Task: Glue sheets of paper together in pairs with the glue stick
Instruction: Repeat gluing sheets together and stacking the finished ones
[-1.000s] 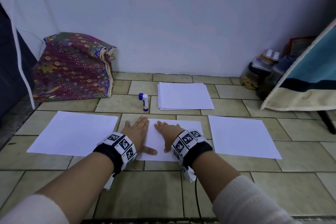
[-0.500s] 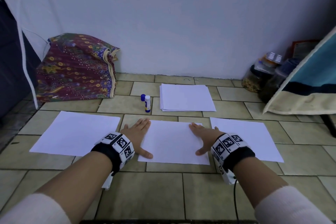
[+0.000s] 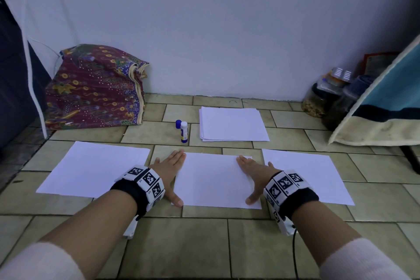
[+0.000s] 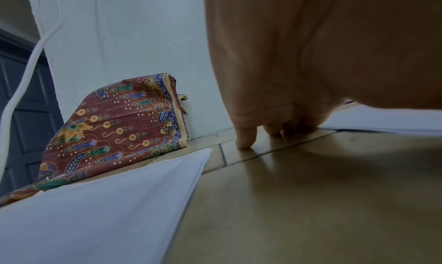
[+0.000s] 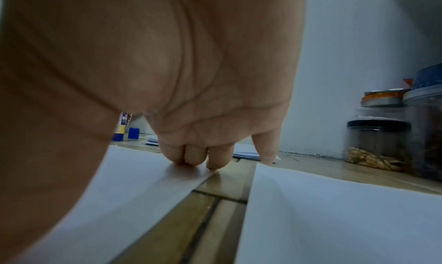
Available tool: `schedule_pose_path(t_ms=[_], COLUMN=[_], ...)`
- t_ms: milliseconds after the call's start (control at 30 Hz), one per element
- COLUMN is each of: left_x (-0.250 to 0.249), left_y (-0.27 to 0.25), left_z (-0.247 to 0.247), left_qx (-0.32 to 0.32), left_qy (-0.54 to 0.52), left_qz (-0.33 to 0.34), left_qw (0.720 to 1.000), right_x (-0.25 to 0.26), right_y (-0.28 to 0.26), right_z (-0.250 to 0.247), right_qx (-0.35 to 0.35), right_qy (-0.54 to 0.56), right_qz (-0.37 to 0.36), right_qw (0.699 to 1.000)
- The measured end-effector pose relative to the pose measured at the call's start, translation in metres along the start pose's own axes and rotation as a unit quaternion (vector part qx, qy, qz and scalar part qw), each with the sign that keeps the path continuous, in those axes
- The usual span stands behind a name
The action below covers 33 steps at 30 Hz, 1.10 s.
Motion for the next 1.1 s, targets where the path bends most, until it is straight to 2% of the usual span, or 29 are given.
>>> schedule_pose_path(t_ms=[267, 467, 667, 733, 800, 967, 1100], left_x=[0.005, 0.000, -0.002, -0.002, 0.000, 0.001, 0.001], left_y=[0.005, 0.004, 0.001, 0.001, 0.002, 0.002, 0.000], left_z=[0.004, 0.004, 0.003, 0.003, 0.004, 0.003, 0.003], left_qx=[-0.002, -0.017, -0.020, -0.022, -0.022, -0.014, -0.027], left_qy=[-0.014, -0.011, -0.013, -0.014, -0.015, -0.023, -0.036], left_qz=[-0.004, -0.009, -0.010, -0.010, -0.009, -0.002, 0.000], left_qw=[1.000, 1.000, 1.000, 1.000, 1.000, 1.000, 0.999], right_x=[-0.015, -0.011, -0.010, -0.014, -0.017, -0.018, -0.009], right_y=[0.002, -0.003, -0.014, -0.013, -0.015, -0.021, -0.018], right_z=[-0.001, -0.005, -0.007, -0.005, -0.004, -0.002, 0.008], right_qx=[-0.050, -0.074, -0.073, -0.082, -0.101, -0.191, -0.171], right_qy=[0.067, 0.065, 0.164, 0.232, 0.319, 0.510, 0.553], right_qz=[0.048, 0.043, 0.015, -0.007, -0.030, -0.027, -0.036], right_qw=[0.995, 0.994, 0.984, 0.969, 0.942, 0.838, 0.815])
Point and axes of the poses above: each hand's wrist, its own y-axis towards the middle knuckle, its own z-axis out of the palm, x = y × z, the point moved 4 cm from there along y, towards the middle knuckle, and after that the axes turned 3 degrees about -y, right-handed, at the moved point
